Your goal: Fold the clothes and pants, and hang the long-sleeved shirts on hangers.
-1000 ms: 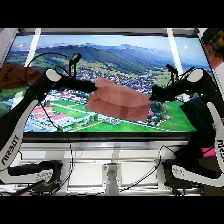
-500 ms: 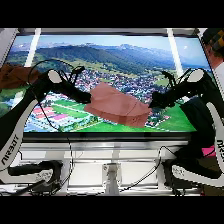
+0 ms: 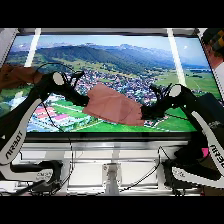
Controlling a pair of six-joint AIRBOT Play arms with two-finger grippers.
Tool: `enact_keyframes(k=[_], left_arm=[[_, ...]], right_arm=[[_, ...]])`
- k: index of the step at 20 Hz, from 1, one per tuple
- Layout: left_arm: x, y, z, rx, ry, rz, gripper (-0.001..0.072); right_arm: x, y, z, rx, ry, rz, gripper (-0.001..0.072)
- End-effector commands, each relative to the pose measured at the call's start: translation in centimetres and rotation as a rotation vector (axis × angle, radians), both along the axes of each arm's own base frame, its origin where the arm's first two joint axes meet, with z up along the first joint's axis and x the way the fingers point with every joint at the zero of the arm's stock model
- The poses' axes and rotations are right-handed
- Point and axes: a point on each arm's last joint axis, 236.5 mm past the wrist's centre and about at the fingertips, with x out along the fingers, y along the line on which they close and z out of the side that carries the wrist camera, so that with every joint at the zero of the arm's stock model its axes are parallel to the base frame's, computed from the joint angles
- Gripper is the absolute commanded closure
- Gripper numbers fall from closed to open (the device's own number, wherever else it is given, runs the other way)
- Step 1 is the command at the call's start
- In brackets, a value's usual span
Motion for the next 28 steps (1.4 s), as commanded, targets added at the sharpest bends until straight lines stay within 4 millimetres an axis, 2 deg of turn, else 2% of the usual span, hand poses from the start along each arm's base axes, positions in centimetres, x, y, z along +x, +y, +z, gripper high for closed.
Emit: enact_keyframes(k=[1,2,3,4,7,9,13,15,17,19,22,24,26,28], left_arm=[[-0.3,0.3,-1.4,0.020,0.035,-0.004,0.0646],[-0.4,0.3,-1.6,0.021,0.043,-0.006,0.0471],[-0.6,0.3,-1.6,0.022,0.050,-0.008,0.0124],[-0.7,0.3,-1.6,0.023,0.057,-0.010,0.0009],[-0.9,0.4,-1.5,0.023,0.062,-0.011,0.0009],[-0.8,0.4,-1.3,0.021,0.056,-0.011,0.0009],[-0.4,0.8,-0.1,0.014,0.024,0.002,0.0009],[0.0,1.3,0.7,0.009,0.003,0.019,0.0009],[0.4,2.1,1.4,0.005,-0.013,0.041,0.0009],[0.8,2.7,1.7,0.003,-0.024,0.059,0.0010],[1.0,3.1,1.8,0.003,-0.026,0.071,0.0010],[1.0,3.1,1.8,0.003,-0.025,0.070,0.0010],[1.0,3.1,1.8,0.003,-0.026,0.071,0.0010],[1.0,3.1,1.8,0.003,-0.026,0.071,0.0011]], right_arm=[[0.0,-0.6,-1.1,-0.045,-0.004,-0.029,0.0526],[0.0,-0.6,-1.1,-0.044,-0.005,-0.028,0.0351],[0.0,-0.6,-1.0,-0.044,-0.005,-0.027,0.0245],[-0.2,-0.6,-1.0,-0.043,0.003,-0.022,0.0237],[-0.1,-0.8,-0.9,-0.052,-0.006,-0.002,0.0235],[1.2,-1.6,-0.6,-0.084,-0.067,0.023,0.0218],[5.2,-4.6,0.7,-0.181,-0.239,-0.002,0.0217],[5.9,-6.5,0.9,-0.187,-0.248,-0.063,0.0217],[5.6,-7.9,0.3,-0.169,-0.219,-0.130,0.0218],[5.1,-7.2,-0.5,-0.086,-0.200,-0.175,0.0219],[5.1,-4.9,-1.5,0.031,-0.202,-0.264,0.0219],[4.9,-4.3,-2.7,0.061,-0.195,-0.339,0.0184],[4.4,-4.2,-3.8,0.068,-0.165,-0.408,0.0080],[3.9,-4.2,-4.6,0.063,-0.129,-0.443,0.0082]])
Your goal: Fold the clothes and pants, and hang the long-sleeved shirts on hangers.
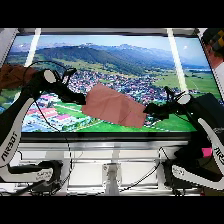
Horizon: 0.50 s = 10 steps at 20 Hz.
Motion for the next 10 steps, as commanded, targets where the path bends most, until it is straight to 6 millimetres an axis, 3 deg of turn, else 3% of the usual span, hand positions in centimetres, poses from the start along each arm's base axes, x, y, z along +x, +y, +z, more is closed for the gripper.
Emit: enact_keyframes(k=[1,4,6,10], left_arm=[[0.1,0.1,0.1,0.000,-0.003,0.003,0.0013],[0.1,0.1,0.1,0.000,-0.003,0.003,0.0012],[0.1,0.1,0.1,0.000,-0.003,0.003,0.0013],[0.1,0.1,0.1,0.000,-0.003,0.003,0.0012]], right_arm=[[-0.1,0.4,-1.3,0.040,0.039,-0.106,0.0084],[0.1,0.8,-1.9,0.071,0.061,-0.139,0.0092],[0.5,1.3,-2.2,0.086,0.063,-0.156,0.0185],[0.5,3.3,-3.1,0.069,0.048,-0.109,0.0237]])
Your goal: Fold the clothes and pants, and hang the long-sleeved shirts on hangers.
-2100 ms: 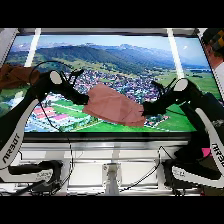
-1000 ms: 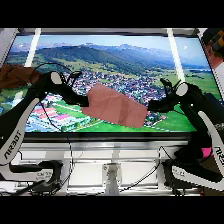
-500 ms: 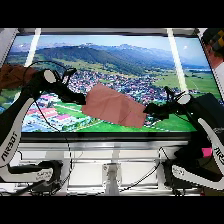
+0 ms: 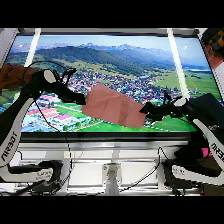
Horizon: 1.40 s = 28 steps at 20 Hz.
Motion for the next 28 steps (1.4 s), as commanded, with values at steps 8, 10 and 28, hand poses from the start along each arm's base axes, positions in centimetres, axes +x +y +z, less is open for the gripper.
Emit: enact_keyframes(k=[8,10,28], left_arm=[[0.3,0.0,0.1,0.000,-0.011,0.003,0.0013],[0.4,0.0,0.1,-0.001,-0.016,0.004,0.0013],[5.2,0.1,5.1,-0.025,-0.198,0.036,0.0014]], right_arm=[[4.7,4.6,2.6,-0.005,-0.253,0.129,0.0686],[7.0,4.7,4.8,-0.010,-0.324,0.132,0.0686],[16.0,-19.9,20.7,-0.571,-0.458,-0.131,0.0687]])
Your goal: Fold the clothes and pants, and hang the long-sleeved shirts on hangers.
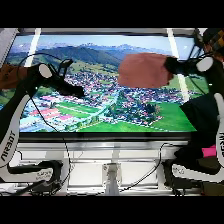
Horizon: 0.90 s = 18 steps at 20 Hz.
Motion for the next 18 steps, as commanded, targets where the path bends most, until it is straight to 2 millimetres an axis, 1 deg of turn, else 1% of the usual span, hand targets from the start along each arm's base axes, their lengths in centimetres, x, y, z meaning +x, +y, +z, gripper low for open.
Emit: enact_keyframes(k=[1,3,5,6,7,9,11,13,15,16,17,18], left_arm=[[1.7,-0.1,2.4,-0.010,-0.081,0.007,0.0014],[2.3,-0.2,3.5,-0.015,-0.117,0.012,0.0014],[2.4,-0.2,4.8,-0.020,-0.149,0.013,0.0014],[2.5,-0.2,5.6,-0.023,-0.172,0.014,0.0014],[2.8,-0.2,6.6,-0.027,-0.205,0.020,0.0014],[3.4,-0.1,8.8,-0.038,-0.286,0.036,0.0014],[4.3,0.1,11.2,-0.051,-0.375,0.057,0.0014],[4.9,0.2,13.1,-0.061,-0.449,0.076,0.0014],[5.1,0.3,14.2,-0.067,-0.488,0.085,0.0014],[5.1,0.3,14.5,-0.068,-0.494,0.085,0.0014],[5.1,0.3,14.5,-0.069,-0.495,0.086,0.0014],[5.1,0.3,14.5,-0.069,-0.495,0.086,0.0014]], right_arm=[[-3.9,-9.5,-0.1,-0.120,0.141,-0.179,0.0687],[-6.9,-14.5,0.6,-0.164,0.203,-0.285,0.0688],[-10.1,-18.8,1.7,-0.195,0.236,-0.386,0.0687],[-11.9,-20.5,2.2,-0.206,0.256,-0.431,0.0687],[-14.2,-22.3,2.6,-0.217,0.289,-0.484,0.0688],[-18.9,-24.8,2.8,-0.235,0.388,-0.577,0.0688],[-24.1,-26.3,2.3,-0.245,0.538,-0.657,0.0688],[-28.9,-27.1,2.1,-0.266,0.701,-0.729,0.0688],[-33.3,-28.0,3.0,-0.343,0.852,-0.796,0.0688],[-35.0,-28.5,3.7,-0.399,0.925,-0.787,0.0689],[-36.2,-28.6,4.2,-0.433,0.980,-0.764,0.0689],[-36.6,-28.4,4.2,-0.425,0.996,-0.776,0.0689]])
